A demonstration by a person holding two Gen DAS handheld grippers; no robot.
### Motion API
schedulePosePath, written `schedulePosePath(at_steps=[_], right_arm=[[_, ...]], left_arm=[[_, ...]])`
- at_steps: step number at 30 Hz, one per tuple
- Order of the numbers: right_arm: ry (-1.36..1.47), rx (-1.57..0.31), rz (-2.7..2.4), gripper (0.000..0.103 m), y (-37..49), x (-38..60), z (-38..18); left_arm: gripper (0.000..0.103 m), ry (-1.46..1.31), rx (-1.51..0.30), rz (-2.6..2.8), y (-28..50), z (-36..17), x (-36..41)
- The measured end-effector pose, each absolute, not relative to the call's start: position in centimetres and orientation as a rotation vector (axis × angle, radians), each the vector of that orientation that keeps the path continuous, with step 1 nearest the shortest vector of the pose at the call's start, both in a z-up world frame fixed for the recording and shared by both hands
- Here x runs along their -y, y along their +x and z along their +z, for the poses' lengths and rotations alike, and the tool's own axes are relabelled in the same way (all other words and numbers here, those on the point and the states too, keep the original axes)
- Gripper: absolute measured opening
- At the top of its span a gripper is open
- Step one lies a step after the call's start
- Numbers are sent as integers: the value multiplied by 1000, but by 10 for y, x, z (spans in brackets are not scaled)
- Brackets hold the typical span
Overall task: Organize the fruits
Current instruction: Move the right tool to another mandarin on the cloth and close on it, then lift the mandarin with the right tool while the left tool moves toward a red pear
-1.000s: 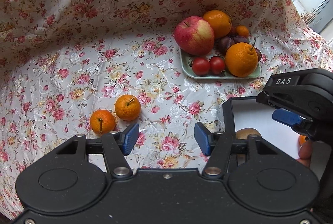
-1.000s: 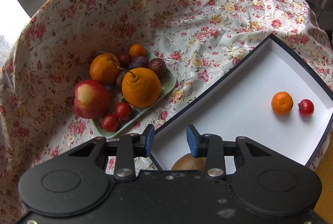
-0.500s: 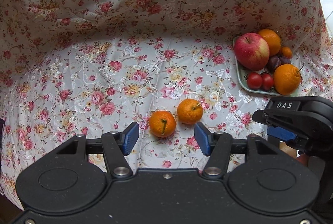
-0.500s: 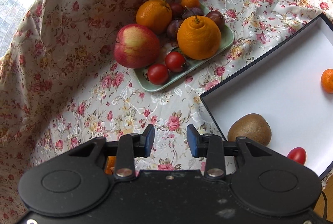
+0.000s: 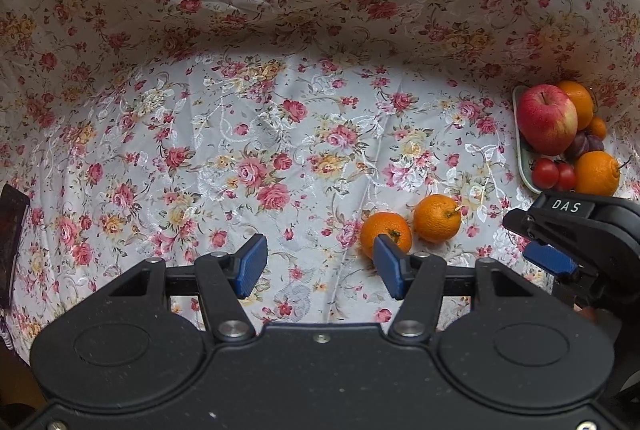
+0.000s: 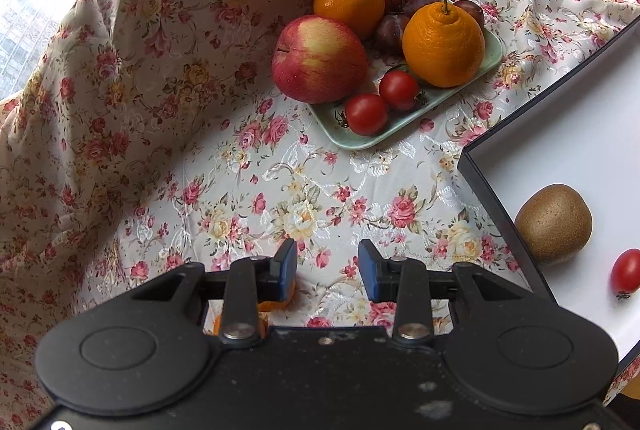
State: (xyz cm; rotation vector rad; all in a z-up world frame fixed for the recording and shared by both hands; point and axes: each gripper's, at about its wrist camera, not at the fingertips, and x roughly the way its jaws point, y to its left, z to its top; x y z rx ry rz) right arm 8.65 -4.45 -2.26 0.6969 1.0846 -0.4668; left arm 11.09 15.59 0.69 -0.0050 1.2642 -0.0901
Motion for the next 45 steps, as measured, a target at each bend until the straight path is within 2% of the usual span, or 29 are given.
schedulePosePath(at_steps=[4, 19, 26, 30, 45], right_arm=[[660, -1065, -485, 32, 91, 35, -25], [689, -1112, -384, 31, 118, 0, -45], [590, -1100, -467, 39, 126, -16, -54], [638, -1144, -468, 44, 132, -15, -68], [597, -1148, -532, 47, 138, -24, -81]], left_arm=[[62, -10, -1272, -82, 112, 5, -163], [62, -19, -1290, -52, 114, -2, -196], [62, -52, -1302, -26, 119, -4, -217], [62, -67, -1305, -23, 121, -4, -223], [62, -75, -1317, -36, 124, -6, -226]])
